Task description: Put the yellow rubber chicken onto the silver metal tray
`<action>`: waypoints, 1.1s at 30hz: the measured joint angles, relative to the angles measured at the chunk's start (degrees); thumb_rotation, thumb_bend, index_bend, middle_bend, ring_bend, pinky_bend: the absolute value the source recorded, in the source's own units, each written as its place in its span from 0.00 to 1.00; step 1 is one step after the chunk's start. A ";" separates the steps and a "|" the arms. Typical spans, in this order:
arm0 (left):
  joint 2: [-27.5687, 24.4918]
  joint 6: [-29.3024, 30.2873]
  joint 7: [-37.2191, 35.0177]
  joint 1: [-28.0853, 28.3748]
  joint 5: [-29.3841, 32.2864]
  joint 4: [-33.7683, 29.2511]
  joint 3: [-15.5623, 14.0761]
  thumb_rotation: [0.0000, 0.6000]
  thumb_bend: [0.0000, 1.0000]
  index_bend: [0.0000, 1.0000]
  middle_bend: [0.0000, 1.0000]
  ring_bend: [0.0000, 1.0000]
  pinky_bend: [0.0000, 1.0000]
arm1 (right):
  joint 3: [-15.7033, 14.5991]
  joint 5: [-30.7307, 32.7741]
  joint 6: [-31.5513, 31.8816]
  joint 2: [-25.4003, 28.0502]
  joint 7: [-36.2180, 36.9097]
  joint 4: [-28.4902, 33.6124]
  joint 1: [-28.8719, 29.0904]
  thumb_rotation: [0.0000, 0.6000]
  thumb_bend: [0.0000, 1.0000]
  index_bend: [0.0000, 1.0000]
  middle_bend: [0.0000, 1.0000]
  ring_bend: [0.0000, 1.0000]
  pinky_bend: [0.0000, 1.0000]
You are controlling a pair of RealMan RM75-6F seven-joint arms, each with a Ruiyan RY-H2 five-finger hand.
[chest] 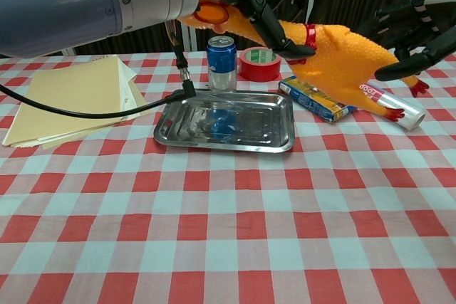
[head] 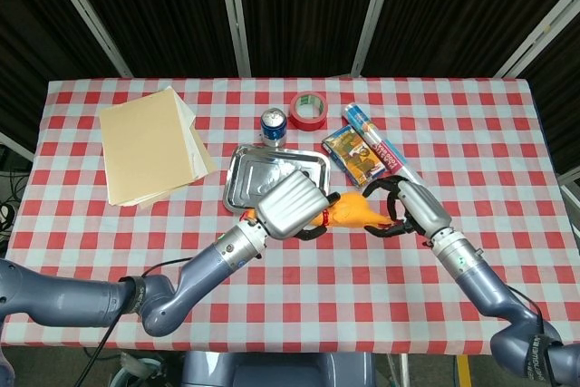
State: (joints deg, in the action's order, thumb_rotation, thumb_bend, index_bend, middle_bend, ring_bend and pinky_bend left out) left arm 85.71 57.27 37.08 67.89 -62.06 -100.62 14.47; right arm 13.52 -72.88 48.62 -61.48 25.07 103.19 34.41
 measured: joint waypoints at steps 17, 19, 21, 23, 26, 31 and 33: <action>-1.65 1.11 -1.18 -1.33 -1.52 -0.99 -0.17 1.00 0.81 0.71 0.75 0.72 0.66 | -1.38 -4.03 2.93 1.35 3.34 -3.75 -1.85 0.86 0.13 0.00 0.08 0.02 0.03; -2.11 1.35 -1.73 -1.80 -2.01 -1.14 -0.36 1.00 0.81 0.71 0.75 0.72 0.66 | -1.43 -3.93 3.62 1.52 3.92 -4.34 -2.33 0.87 0.13 0.00 0.06 0.01 0.02; -2.63 1.60 -2.43 -2.38 -2.71 -1.28 -0.67 1.00 0.81 0.71 0.75 0.72 0.66 | -1.44 -4.05 4.13 1.69 4.66 -4.73 -2.69 0.87 0.13 0.00 0.02 0.00 0.01; -3.07 1.81 -3.20 -3.02 -3.44 -1.33 -1.04 1.00 0.81 0.71 0.75 0.72 0.66 | -1.53 -4.56 4.69 1.97 5.82 -5.12 -3.08 0.87 0.13 0.00 0.00 0.00 0.00; -3.48 2.01 -4.01 -3.76 -4.11 -1.28 -1.50 1.00 0.81 0.71 0.75 0.72 0.66 | -1.66 -5.71 5.70 2.57 7.49 -5.75 -3.67 0.87 0.13 0.00 0.00 0.00 0.00; -4.16 2.46 -5.40 -4.94 -4.89 -1.19 -1.95 1.00 0.81 0.71 0.75 0.72 0.66 | -1.85 -6.76 7.18 3.78 8.93 -6.98 -4.61 0.87 0.13 0.00 0.00 0.00 0.00; -4.58 2.77 -6.24 -5.66 -5.38 -1.08 -2.22 1.00 0.81 0.71 0.75 0.72 0.66 | -1.94 -6.85 7.71 4.26 9.47 -7.39 -5.06 0.87 0.13 0.00 0.00 0.00 0.00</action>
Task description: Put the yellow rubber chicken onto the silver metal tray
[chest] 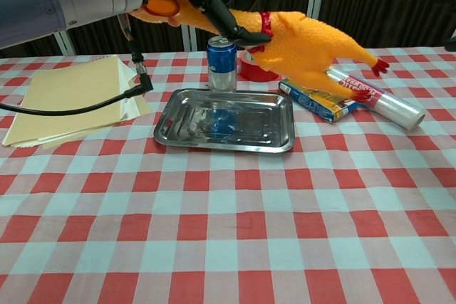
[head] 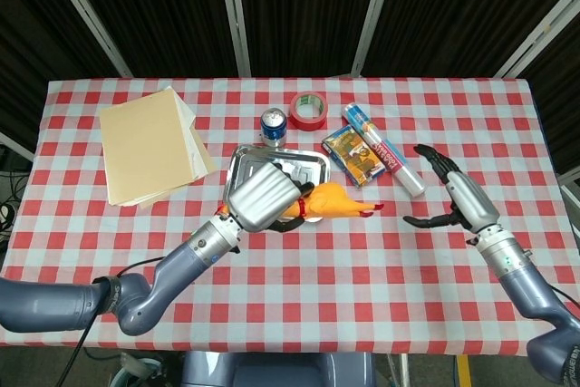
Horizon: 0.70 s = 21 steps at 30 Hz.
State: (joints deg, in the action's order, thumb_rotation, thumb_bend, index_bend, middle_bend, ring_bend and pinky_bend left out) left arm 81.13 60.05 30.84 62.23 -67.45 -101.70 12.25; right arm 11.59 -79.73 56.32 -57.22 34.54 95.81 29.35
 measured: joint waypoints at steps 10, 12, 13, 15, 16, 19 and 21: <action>-0.71 1.31 -5.79 -3.99 -1.87 5.20 -1.89 1.00 0.79 0.70 0.74 0.72 0.66 | -0.97 -0.88 4.98 1.68 1.58 -3.08 -3.62 0.87 0.13 0.00 0.00 0.00 0.00; -0.14 1.27 -7.39 -4.64 -1.88 7.40 -2.15 1.00 0.79 0.70 0.74 0.72 0.66 | -1.11 -0.79 5.73 1.71 1.28 -3.53 -4.21 0.87 0.13 0.00 0.00 0.00 0.00; 0.17 1.23 -8.09 -4.90 -1.86 8.44 -2.23 1.00 0.79 0.70 0.74 0.72 0.66 | -1.23 -0.67 6.08 1.73 1.15 -3.86 -4.58 0.87 0.13 0.00 0.00 0.00 0.00; 1.10 1.10 -9.80 -5.42 -1.77 11.10 -2.32 1.00 0.78 0.70 0.74 0.72 0.66 | -1.42 -0.45 6.36 1.74 1.12 -4.23 -5.02 0.87 0.13 0.00 0.00 0.00 0.00; 1.55 1.02 -10.54 -5.63 -1.73 12.34 -2.34 1.00 0.77 0.70 0.74 0.72 0.66 | -1.55 -0.31 6.43 1.72 1.17 -4.43 -5.23 0.87 0.13 0.00 0.00 0.00 0.00; 3.21 0.63 -12.74 -6.21 -1.48 16.43 -2.39 1.00 0.77 0.70 0.74 0.72 0.65 | -1.63 -0.16 6.58 1.63 1.60 -4.66 -5.49 0.87 0.13 0.00 0.00 0.00 0.00; 4.72 0.23 -14.28 -6.45 -1.39 19.45 -2.37 1.00 0.76 0.70 0.73 0.72 0.65 | -1.64 -0.16 6.65 1.46 1.85 -4.95 -5.56 0.87 0.13 0.00 0.00 0.00 0.00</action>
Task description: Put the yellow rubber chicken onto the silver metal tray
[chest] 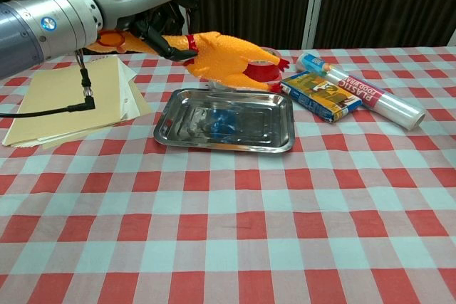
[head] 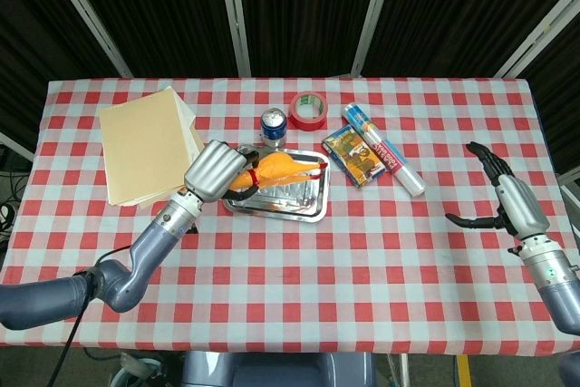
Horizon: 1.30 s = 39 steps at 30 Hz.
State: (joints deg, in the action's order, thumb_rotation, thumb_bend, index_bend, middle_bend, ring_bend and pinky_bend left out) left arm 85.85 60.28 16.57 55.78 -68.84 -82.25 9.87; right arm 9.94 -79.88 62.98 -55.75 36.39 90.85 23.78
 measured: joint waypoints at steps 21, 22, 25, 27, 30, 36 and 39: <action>17.33 -2.59 -7.56 1.89 -2.75 21.16 2.74 1.00 0.67 0.59 0.61 0.60 0.58 | -0.04 1.05 -1.89 0.70 3.42 -0.84 -0.42 0.87 0.13 0.00 0.00 0.00 0.00; 17.51 -2.80 -7.30 1.95 -2.62 21.38 2.85 1.00 0.64 0.56 0.58 0.57 0.55 | -0.20 1.03 -2.12 0.73 3.73 -0.94 -0.49 0.87 0.13 0.00 0.00 0.00 0.00; 17.87 -4.01 -6.21 2.16 -1.73 21.56 3.27 1.00 0.51 0.42 0.45 0.44 0.44 | -0.34 0.99 -2.00 0.85 4.76 -1.32 -0.89 0.87 0.13 0.00 0.00 0.00 0.00; 17.61 -5.99 -5.24 2.34 -0.32 20.93 3.42 1.00 0.36 0.26 0.31 0.31 0.35 | -0.39 0.80 -1.55 0.97 5.45 -1.55 -1.27 0.87 0.13 0.00 0.00 0.00 0.00; 16.85 -8.66 -2.21 2.52 2.58 18.94 3.80 1.00 0.13 0.06 0.11 0.11 0.19 | -0.56 0.40 -1.30 1.05 5.93 -1.82 -1.60 0.87 0.13 0.00 0.00 0.00 0.00; 15.35 -10.06 2.96 2.32 7.77 14.97 4.98 0.86 0.03 0.00 0.00 0.00 0.09 | -0.59 0.10 -0.89 0.79 6.67 -2.24 -1.89 0.87 0.13 0.00 0.00 0.00 0.00; 14.35 -10.13 3.75 2.09 8.82 13.39 5.45 0.81 0.01 0.00 0.00 0.00 0.06 | -0.61 -0.02 -0.66 0.71 6.94 -2.39 -2.05 0.87 0.13 0.00 0.00 0.00 0.00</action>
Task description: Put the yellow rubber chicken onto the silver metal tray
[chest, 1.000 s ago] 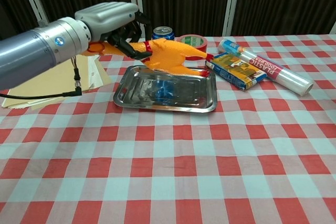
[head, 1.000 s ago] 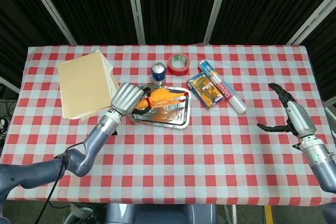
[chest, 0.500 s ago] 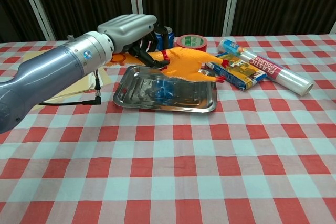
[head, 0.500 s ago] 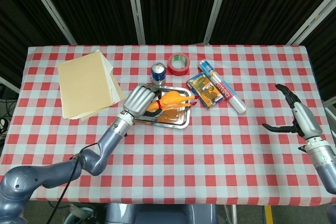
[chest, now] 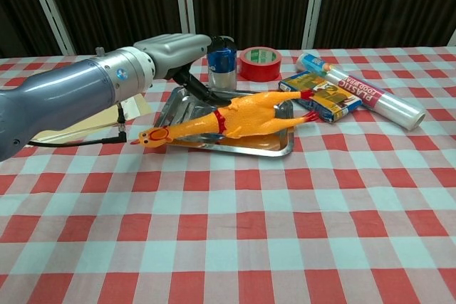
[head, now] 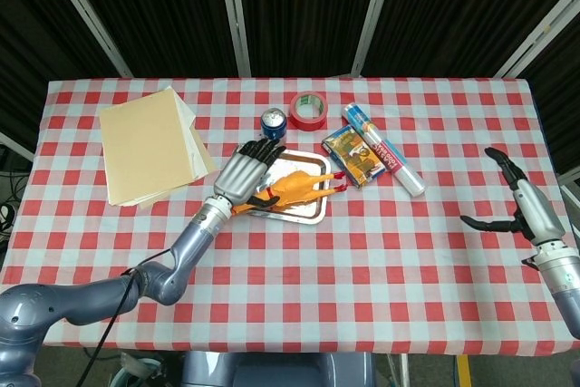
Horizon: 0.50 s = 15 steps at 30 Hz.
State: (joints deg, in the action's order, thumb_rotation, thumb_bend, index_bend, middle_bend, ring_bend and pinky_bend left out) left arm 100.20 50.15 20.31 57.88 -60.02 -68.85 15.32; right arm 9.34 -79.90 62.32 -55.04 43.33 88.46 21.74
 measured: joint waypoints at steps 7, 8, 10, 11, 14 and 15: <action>-2.52 2.46 -0.90 -1.40 -1.16 -3.48 0.36 0.88 0.01 0.00 0.00 0.00 0.06 | 0.17 -0.07 0.74 -0.03 -0.05 -0.43 -0.32 0.87 0.13 0.00 0.00 0.00 0.00; -3.33 3.36 -1.33 -1.98 -1.52 -4.66 0.43 0.93 0.02 0.00 0.00 0.00 0.06 | 0.24 -0.02 0.96 -0.02 -0.20 -0.49 -0.38 0.87 0.13 0.00 0.00 0.00 0.00; -4.88 4.73 -1.83 -3.05 -1.88 -6.78 0.50 0.99 0.05 0.00 0.00 0.00 0.06 | 0.48 0.21 1.54 -0.01 -0.66 -0.58 -0.54 0.87 0.13 0.00 0.00 0.00 0.00; -6.15 5.54 -2.03 -3.86 -1.99 -8.43 0.50 1.00 0.06 0.00 0.00 0.00 0.06 | 0.58 0.35 1.77 -0.03 -0.94 -0.61 -0.61 0.87 0.13 0.00 0.00 0.00 0.00; -10.38 7.51 -2.57 -6.37 -2.08 -13.63 0.36 1.00 0.08 0.01 0.04 0.00 0.06 | 1.01 1.11 2.67 -0.40 -2.63 -0.81 -0.85 0.87 0.13 0.00 0.01 0.00 0.00; -12.10 8.27 -2.92 -7.46 -2.17 -15.47 0.27 1.00 0.08 0.03 0.05 0.00 0.06 | 1.11 1.35 3.05 -0.60 -3.60 -1.00 -0.94 0.87 0.13 0.00 0.01 0.00 0.00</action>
State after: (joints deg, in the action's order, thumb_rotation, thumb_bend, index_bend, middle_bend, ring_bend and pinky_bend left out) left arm 88.10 58.42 17.39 50.42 -62.19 -84.32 15.60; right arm 10.45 -78.55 65.37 -55.65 39.73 87.46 20.79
